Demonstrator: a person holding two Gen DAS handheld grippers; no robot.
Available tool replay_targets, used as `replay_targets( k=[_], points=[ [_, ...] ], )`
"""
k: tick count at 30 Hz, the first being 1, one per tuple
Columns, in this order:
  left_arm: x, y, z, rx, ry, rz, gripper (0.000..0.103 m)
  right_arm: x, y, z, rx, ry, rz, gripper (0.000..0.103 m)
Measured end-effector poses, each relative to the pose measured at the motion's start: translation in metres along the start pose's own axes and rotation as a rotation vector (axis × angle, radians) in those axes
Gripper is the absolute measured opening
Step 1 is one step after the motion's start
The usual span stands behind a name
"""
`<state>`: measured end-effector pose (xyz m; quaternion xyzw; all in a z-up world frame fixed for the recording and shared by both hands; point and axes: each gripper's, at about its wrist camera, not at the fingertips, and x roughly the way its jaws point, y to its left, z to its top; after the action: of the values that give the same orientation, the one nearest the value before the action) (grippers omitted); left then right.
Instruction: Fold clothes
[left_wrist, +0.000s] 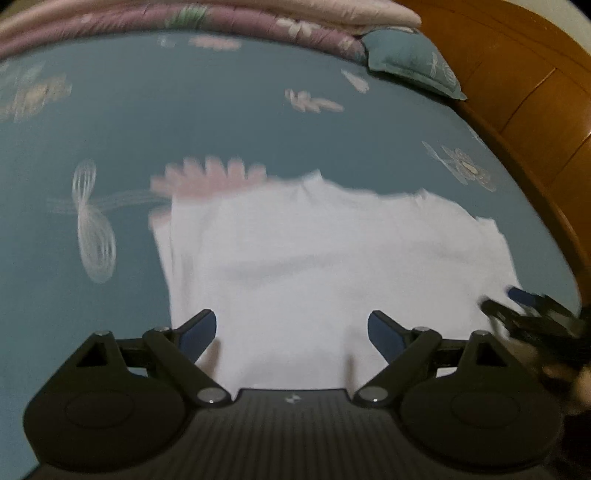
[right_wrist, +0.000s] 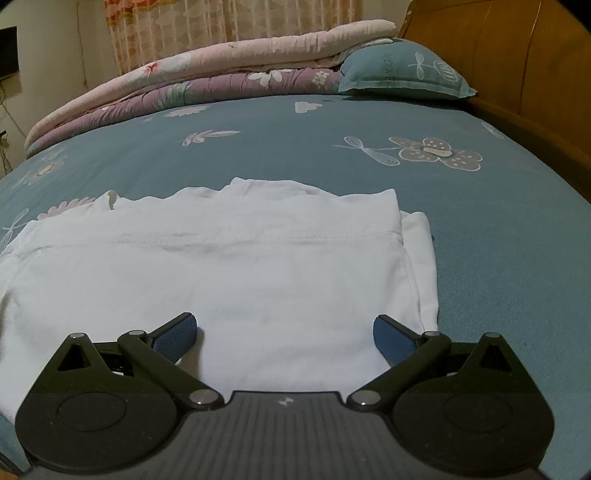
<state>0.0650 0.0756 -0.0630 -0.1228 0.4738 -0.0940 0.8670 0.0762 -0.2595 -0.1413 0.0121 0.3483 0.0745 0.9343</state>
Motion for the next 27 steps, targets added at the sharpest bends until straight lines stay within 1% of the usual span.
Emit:
replay_targets(
  k=[3, 5, 7, 9, 11, 13, 14, 16, 20, 22, 25, 27],
  points=[
    [-0.004, 0.003, -0.032, -0.071, 0.053, -0.017, 0.089, 0.000, 0.000, 0.001, 0.002, 0.004, 0.001, 0.103],
    [-0.001, 0.007, -0.049, -0.118, 0.092, 0.008, 0.089, -0.001, 0.000, 0.001, 0.003, 0.009, 0.001, 0.103],
    [-0.007, 0.011, -0.059, -0.142, 0.090, -0.004, 0.089, -0.003, 0.000, 0.001, 0.007, 0.011, 0.003, 0.103],
    [-0.013, 0.011, -0.055, -0.147, 0.110, 0.000, 0.089, -0.005, 0.000, 0.001, 0.007, 0.017, 0.005, 0.103],
    [-0.026, 0.009, -0.046, -0.146, 0.056, 0.009, 0.089, -0.011, 0.000, 0.000, 0.006, 0.023, 0.009, 0.103],
    [-0.032, 0.005, -0.036, -0.134, 0.010, -0.008, 0.090, -0.016, 0.000, -0.001, 0.005, 0.030, 0.013, 0.103],
    [-0.032, 0.000, -0.031, -0.122, -0.001, -0.023, 0.090, -0.018, 0.001, -0.001, 0.005, 0.033, 0.016, 0.103],
    [-0.026, -0.010, -0.030, -0.103, 0.003, -0.038, 0.090, -0.024, 0.001, -0.002, 0.004, 0.039, 0.020, 0.103],
    [-0.004, -0.020, -0.036, -0.084, 0.068, -0.047, 0.090, -0.034, 0.002, -0.004, 0.002, 0.052, 0.028, 0.103],
    [0.002, -0.022, -0.032, -0.066, 0.064, -0.031, 0.090, -0.039, 0.002, -0.005, 0.001, 0.059, 0.032, 0.103],
    [-0.002, -0.022, -0.012, -0.053, 0.011, -0.014, 0.091, -0.044, -0.001, -0.005, 0.010, 0.055, 0.038, 0.103],
    [0.003, -0.025, 0.001, -0.038, -0.011, -0.009, 0.091, -0.046, -0.004, -0.005, 0.023, 0.045, 0.042, 0.103]
  ],
)
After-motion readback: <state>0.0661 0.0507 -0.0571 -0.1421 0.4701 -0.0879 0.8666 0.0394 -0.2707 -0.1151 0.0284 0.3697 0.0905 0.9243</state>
